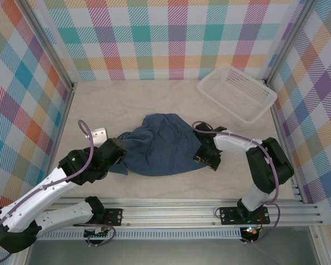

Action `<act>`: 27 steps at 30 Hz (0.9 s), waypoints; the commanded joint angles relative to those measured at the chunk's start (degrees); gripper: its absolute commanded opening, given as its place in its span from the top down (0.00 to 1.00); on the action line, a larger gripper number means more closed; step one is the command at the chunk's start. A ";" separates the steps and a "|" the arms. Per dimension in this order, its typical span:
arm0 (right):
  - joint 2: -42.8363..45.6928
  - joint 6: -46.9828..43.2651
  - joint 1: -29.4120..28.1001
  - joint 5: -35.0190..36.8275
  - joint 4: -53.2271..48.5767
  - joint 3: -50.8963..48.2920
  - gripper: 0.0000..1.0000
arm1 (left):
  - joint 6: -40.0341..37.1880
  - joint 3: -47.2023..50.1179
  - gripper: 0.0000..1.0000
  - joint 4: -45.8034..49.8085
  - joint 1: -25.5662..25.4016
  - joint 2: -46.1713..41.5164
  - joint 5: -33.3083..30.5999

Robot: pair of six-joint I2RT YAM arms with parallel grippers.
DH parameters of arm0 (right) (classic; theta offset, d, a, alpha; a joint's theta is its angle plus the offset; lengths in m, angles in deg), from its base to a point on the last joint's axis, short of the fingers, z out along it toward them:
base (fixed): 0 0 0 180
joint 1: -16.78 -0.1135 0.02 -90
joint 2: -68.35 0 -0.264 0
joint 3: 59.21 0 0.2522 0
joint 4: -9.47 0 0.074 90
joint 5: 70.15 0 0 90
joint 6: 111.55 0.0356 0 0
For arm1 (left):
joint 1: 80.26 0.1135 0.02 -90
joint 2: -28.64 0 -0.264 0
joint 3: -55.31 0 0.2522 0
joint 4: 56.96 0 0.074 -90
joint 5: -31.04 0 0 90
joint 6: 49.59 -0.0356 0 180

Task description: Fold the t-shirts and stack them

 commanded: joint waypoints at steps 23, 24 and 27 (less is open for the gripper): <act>44.14 -22.45 1.03 11.20 5.53 18.26 1.00 | -15.94 -23.35 1.00 -20.23 0.74 -10.20 -7.57; 45.51 -23.27 1.03 11.32 5.49 19.86 1.00 | -17.39 -25.24 1.00 -21.41 0.68 -10.15 -7.03; 45.97 -25.16 1.03 11.24 5.32 25.04 1.00 | -21.31 -30.98 1.00 -24.30 0.73 -7.56 -6.12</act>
